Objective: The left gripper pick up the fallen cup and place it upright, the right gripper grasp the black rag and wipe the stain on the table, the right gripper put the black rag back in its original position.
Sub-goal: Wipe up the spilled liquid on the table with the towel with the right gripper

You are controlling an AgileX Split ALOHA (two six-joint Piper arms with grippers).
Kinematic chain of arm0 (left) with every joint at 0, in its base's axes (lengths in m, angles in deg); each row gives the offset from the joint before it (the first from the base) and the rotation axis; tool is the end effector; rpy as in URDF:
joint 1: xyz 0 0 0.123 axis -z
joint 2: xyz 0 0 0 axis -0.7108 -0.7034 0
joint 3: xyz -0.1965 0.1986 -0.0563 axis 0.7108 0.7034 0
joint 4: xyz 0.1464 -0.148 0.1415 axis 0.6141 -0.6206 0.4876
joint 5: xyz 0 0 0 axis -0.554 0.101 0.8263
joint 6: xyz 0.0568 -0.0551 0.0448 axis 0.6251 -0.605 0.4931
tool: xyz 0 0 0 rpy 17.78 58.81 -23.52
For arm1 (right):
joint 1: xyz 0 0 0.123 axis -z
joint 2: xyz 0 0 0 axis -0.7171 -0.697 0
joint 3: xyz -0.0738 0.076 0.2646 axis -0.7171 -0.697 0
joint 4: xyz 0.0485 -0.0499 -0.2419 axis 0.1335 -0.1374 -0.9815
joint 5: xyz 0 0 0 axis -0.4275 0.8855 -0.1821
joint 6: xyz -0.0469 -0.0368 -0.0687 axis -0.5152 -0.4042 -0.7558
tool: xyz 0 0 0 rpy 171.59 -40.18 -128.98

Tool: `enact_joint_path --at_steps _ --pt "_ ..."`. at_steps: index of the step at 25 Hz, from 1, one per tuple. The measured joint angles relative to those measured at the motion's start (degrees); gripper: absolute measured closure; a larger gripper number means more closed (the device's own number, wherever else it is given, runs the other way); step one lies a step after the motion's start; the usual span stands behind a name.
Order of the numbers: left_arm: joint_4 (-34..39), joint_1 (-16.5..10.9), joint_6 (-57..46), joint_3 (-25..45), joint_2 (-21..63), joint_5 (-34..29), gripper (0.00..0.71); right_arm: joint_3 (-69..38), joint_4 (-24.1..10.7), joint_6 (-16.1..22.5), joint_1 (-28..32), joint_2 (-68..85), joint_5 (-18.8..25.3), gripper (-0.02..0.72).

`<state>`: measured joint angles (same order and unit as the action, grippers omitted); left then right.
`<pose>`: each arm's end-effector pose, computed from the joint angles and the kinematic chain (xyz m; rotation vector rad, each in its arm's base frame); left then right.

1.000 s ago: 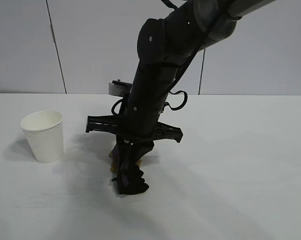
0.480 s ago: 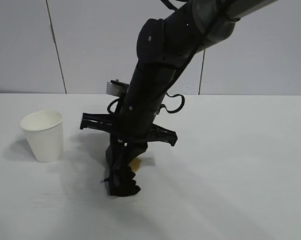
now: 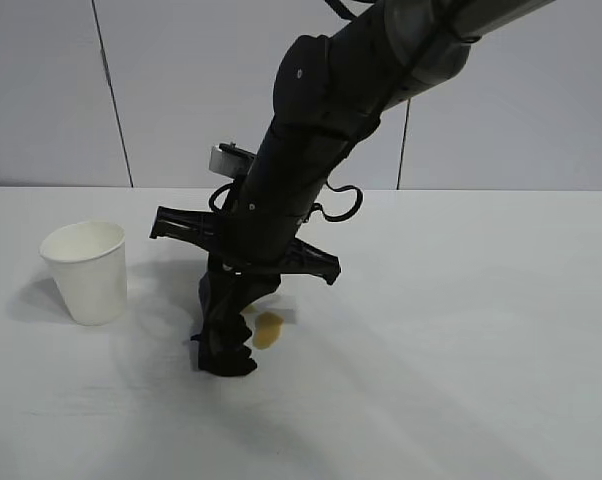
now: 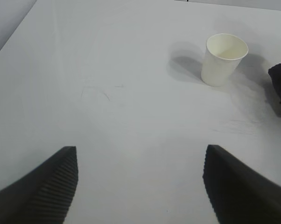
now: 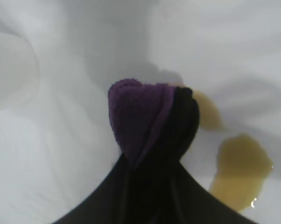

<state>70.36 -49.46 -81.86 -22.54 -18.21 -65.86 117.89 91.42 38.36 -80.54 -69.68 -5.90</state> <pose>-0.0083 -0.0018 0.2664 -0.0683 2.1144 0.0301 0.3787 0.2850 0.1232 -0.2242 2.8356 0.5573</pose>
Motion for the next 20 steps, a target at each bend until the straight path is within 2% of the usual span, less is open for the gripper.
enact_joint_path --at_steps 4,8,12,18,20 --pt "0.0 0.0 0.0 0.0 0.0 0.0 0.171 0.0 -3.48 1.07 0.0 -0.47 -1.01 0.604" --pt "0.0 0.0 0.0 0.0 0.0 0.0 0.171 0.0 -5.05 1.27 0.0 -0.66 -2.56 0.604" --pt "0.0 0.0 -0.05 0.0 0.0 0.0 0.171 0.06 -8.1 1.27 0.0 -0.66 -2.54 0.604" --pt "0.0 0.0 -0.05 0.0 0.0 0.0 0.171 0.06 -9.27 1.27 1.13 -0.41 0.26 0.604" --pt "0.0 0.0 -0.05 0.0 0.0 0.0 0.171 0.49 -10.45 1.27 1.69 -0.02 2.87 0.604"
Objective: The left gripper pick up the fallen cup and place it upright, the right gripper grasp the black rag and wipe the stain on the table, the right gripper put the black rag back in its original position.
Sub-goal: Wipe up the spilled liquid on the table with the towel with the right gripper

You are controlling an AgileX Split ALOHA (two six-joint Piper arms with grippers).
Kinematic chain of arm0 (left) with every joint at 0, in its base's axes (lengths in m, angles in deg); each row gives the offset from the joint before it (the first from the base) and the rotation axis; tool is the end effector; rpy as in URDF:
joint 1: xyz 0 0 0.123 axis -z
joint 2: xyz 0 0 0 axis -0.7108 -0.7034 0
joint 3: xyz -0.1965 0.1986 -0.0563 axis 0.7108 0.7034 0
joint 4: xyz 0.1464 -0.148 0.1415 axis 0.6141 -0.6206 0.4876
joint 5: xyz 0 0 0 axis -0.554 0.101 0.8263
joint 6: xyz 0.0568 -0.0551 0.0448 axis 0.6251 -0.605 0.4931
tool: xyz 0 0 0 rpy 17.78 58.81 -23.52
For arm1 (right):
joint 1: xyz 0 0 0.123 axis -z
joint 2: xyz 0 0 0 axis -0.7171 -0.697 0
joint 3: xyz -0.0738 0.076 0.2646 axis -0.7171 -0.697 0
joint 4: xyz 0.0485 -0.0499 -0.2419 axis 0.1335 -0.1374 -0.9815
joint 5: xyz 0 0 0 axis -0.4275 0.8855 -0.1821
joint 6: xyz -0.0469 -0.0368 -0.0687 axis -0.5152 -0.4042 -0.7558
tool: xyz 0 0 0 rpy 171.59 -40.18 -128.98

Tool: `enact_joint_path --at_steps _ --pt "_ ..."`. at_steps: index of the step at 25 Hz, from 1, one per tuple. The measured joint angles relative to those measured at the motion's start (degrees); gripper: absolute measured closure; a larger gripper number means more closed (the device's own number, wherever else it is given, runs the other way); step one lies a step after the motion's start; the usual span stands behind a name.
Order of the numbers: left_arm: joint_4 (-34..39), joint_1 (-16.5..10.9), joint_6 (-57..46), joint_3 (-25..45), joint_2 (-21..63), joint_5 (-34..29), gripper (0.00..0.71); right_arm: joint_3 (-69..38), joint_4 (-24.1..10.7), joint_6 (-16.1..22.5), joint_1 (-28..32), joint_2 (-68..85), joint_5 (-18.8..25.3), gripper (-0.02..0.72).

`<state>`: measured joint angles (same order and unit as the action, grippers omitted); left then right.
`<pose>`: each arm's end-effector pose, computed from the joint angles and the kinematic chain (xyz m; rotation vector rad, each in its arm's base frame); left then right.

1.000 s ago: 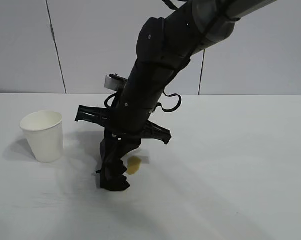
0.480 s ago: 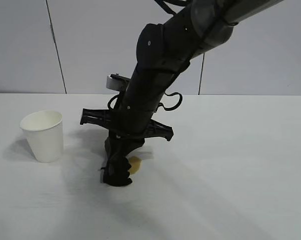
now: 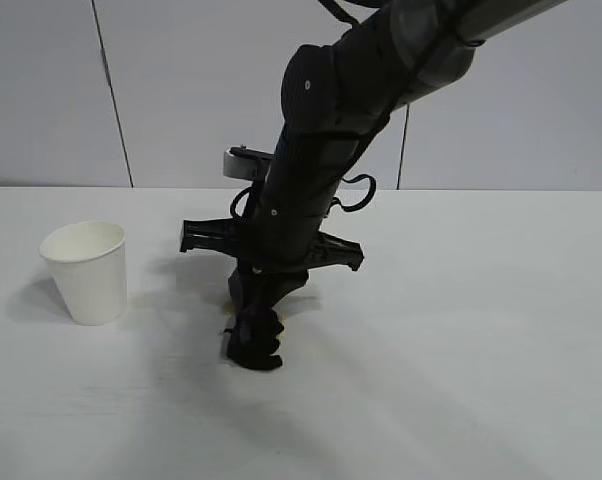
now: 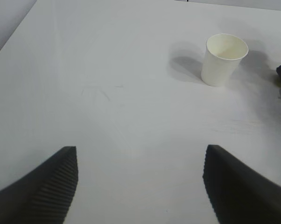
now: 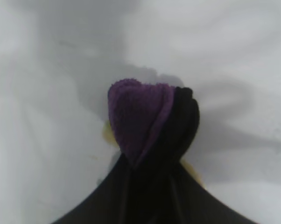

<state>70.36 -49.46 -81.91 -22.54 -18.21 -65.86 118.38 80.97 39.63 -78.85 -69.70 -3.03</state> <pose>-0.0083 -0.0018 0.2664 -0.0692 2.1144 0.0295 0.3887 0.2639 0.1216 -0.3345 2.8367 0.3557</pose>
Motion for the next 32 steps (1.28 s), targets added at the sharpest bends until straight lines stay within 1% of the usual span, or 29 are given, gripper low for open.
enact_joint_path --at_steps 5,8,10,12,14,15,16,17,18,22,24,27,29,32 --pt "0.0 0.0 0.0 0.0 0.0 0.0 0.171 3.72 -5.18 -0.17 1.46 0.05 8.47 0.604" --pt "0.0 0.0 0.0 0.0 0.0 0.0 0.171 6.0 -7.34 -0.17 1.81 0.05 11.12 0.604" --pt "0.0 0.0 0.0 0.0 0.0 0.0 0.171 6.59 -7.14 -0.17 1.81 0.05 10.98 0.604" --pt "0.0 0.0 0.0 0.0 0.0 0.0 0.171 6.71 -5.1 -0.17 1.81 0.05 10.07 0.604" --pt "0.0 0.0 0.0 0.0 0.0 0.0 0.171 6.71 -0.88 -0.17 1.81 0.05 7.87 0.604" --pt "0.0 0.0 0.0 0.0 0.0 0.0 0.171 6.71 1.23 -0.17 1.74 0.05 6.19 0.604" --pt "0.0 0.0 0.0 0.0 0.0 0.0 0.171 6.71 2.58 -0.17 1.59 0.05 4.63 0.604" --pt "0.0 0.0 0.0 0.0 0.0 0.0 0.171 6.71 3.44 -0.17 1.08 -0.01 2.52 0.604" --pt "0.0 0.0 0.0 0.0 0.0 0.0 0.171 6.71 3.57 -0.17 0.4 -0.06 0.09 0.604" --pt "0.0 0.0 0.0 0.0 0.0 0.0 0.171 6.83 2.74 -0.17 -3.82 -0.81 -8.52 0.604" --pt "0.0 0.0 0.0 0.0 0.0 0.0 0.171 6.83 1.17 -0.17 -5.73 -0.87 -10.5 0.604" --pt "0.0 0.0 0.0 0.0 0.0 0.0 0.171 6.89 -1.72 0.52 -6.9 -0.87 -11.45 0.604" --pt "0.0 0.0 0.0 0.0 0.0 0.0 0.171 6.89 -3.31 1.66 -6.66 -0.87 -10.65 0.604" --pt "0.0 0.0 0.0 0.0 0.0 0.0 0.171 6.89 -4.39 2.75 -5.67 -0.87 -9.49 0.604"
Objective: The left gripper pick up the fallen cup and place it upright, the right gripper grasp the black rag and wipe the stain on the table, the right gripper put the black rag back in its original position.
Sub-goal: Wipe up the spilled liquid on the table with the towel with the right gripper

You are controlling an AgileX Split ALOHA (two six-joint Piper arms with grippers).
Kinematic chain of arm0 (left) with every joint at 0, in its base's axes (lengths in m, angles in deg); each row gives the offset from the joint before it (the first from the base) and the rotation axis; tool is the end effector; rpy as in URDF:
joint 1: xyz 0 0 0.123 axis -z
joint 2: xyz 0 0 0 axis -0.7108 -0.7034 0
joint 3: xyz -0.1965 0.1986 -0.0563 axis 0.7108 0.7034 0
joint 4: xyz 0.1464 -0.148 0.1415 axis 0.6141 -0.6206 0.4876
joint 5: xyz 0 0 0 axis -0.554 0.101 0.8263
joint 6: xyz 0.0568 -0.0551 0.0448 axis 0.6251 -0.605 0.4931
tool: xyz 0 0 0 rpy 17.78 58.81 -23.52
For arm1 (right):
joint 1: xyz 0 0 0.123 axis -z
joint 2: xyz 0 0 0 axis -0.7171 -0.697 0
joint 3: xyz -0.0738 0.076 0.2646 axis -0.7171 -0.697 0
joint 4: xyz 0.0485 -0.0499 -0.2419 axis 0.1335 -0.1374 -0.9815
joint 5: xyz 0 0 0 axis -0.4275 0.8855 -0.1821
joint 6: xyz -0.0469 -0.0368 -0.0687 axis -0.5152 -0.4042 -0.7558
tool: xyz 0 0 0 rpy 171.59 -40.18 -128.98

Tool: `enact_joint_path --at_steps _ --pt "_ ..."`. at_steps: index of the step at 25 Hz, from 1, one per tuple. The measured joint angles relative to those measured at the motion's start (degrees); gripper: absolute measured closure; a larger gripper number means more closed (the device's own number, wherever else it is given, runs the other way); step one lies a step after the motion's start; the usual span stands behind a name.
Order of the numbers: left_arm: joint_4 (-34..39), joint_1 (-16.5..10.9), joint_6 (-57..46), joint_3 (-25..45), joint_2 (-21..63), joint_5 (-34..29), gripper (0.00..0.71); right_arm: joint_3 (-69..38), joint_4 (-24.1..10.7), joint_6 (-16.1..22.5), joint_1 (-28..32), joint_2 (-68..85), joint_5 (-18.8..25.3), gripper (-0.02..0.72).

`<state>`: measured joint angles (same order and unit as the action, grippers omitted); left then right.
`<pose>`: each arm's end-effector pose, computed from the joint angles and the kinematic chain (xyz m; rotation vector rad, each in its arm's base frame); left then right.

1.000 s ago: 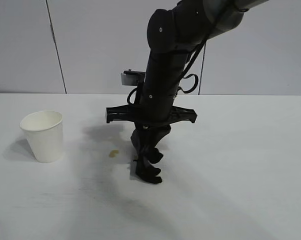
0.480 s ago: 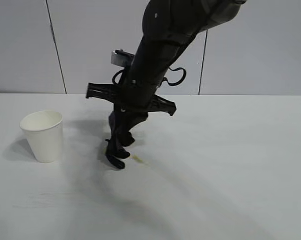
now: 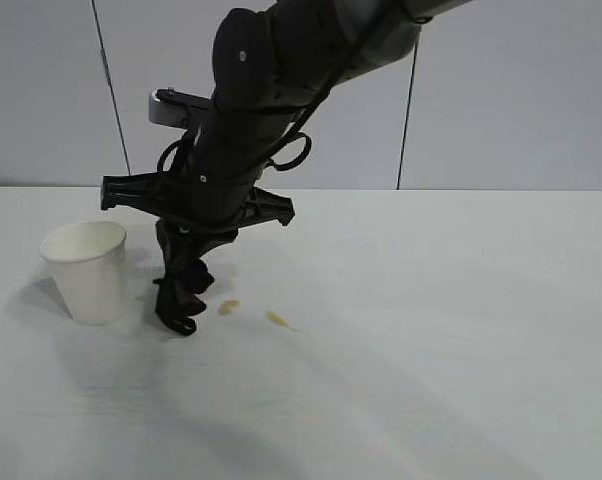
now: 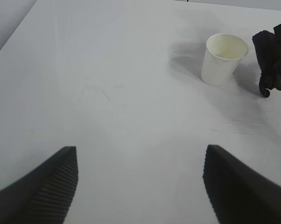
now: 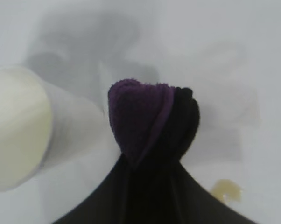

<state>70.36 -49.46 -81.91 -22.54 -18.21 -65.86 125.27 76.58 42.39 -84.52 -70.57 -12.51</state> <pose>-0.0083 -0.0018 0.2664 -0.0692 2.1144 0.0295 0.3910 0.3182 0.1535 -0.4283 2.5565 0.4516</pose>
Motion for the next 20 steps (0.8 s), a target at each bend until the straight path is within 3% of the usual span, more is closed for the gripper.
enact_joint_path --at_steps 10,20 --pt "0.0 0.0 0.0 0.0 0.0 0.0 0.171 0.0 -1.38 0.92 1.19 -4.03 1.69 0.604" --pt "0.0 0.0 0.0 0.0 0.0 0.0 0.171 0.0 -5.63 1.33 2.84 -3.95 3.57 0.604"
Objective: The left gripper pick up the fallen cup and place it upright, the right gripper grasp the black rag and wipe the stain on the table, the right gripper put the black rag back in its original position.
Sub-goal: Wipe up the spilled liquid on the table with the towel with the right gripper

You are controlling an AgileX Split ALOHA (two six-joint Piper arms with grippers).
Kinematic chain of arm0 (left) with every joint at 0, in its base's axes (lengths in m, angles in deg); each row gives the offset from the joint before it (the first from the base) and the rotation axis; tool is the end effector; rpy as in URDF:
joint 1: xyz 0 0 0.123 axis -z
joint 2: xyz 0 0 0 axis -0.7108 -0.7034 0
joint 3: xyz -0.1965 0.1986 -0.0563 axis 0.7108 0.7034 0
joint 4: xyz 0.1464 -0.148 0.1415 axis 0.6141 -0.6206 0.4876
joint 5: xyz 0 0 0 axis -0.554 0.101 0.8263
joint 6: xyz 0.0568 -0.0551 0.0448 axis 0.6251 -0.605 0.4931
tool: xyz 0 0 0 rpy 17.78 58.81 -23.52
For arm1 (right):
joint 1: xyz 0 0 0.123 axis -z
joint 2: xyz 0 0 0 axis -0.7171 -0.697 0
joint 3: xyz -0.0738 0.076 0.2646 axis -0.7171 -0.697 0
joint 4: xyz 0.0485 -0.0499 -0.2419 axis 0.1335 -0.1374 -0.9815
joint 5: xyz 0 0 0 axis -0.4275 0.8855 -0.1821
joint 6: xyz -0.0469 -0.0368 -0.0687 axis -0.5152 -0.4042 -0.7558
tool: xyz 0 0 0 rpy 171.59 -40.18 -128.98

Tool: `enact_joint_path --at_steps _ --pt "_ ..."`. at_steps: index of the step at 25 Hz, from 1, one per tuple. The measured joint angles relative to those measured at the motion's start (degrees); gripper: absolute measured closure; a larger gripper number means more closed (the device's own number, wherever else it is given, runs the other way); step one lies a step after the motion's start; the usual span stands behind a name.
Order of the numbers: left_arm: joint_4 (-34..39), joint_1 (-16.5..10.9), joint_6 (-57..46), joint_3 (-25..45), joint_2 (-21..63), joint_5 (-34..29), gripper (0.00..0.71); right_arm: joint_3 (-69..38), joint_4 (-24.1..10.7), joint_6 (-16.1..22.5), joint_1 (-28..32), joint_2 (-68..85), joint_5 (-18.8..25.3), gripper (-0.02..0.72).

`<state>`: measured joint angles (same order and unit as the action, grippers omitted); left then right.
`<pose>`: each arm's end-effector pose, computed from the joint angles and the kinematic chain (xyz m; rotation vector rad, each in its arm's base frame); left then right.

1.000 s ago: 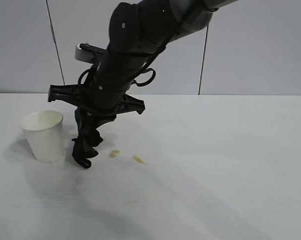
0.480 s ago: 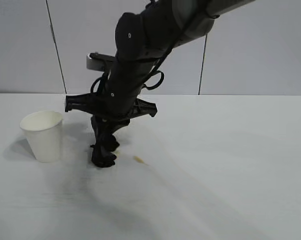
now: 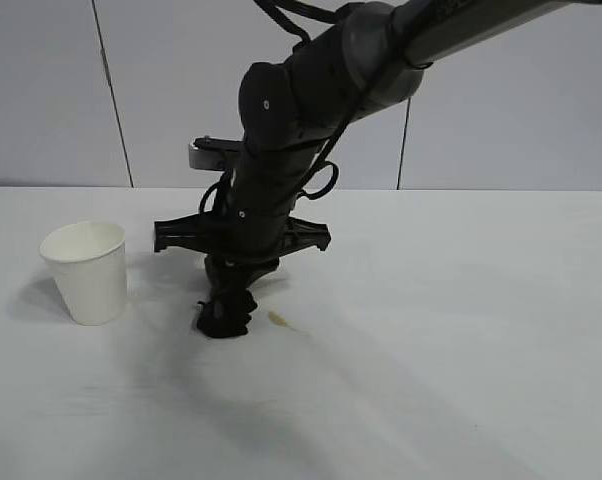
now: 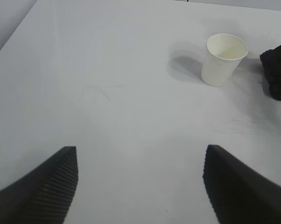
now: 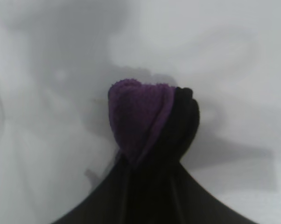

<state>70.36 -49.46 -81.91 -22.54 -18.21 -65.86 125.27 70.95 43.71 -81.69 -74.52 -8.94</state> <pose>-0.0083 -0.0018 0.2664 -0.0692 2.1144 0.0295 0.4057 0.2924 0.1158 -0.4398 2.6575 0.2819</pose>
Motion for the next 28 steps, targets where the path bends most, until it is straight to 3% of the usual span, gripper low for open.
enact_joint_path --at_steps 7,14,19,23,28 --pt "0.0 0.0 0.0 0.0 0.0 0.0 0.171 0.0 -4.05 -0.22 2.44 1.95 6.43 0.604" --pt "0.0 0.0 0.0 0.0 0.0 0.0 0.171 0.0 -4.2 -6.29 3.12 3.65 13.17 0.604" --pt "0.0 0.0 0.0 0.0 0.0 0.0 0.171 0.0 -4.14 -8.87 3.12 3.65 15.28 0.604" --pt "0.0 0.0 0.0 0.0 0.0 0.0 0.171 0.0 -1.22 -8.98 3.01 3.65 15.03 0.604" --pt "0.0 0.0 0.0 0.0 0.0 0.0 0.171 0.0 6.41 -8.98 1.4 3.65 11.2 0.604"
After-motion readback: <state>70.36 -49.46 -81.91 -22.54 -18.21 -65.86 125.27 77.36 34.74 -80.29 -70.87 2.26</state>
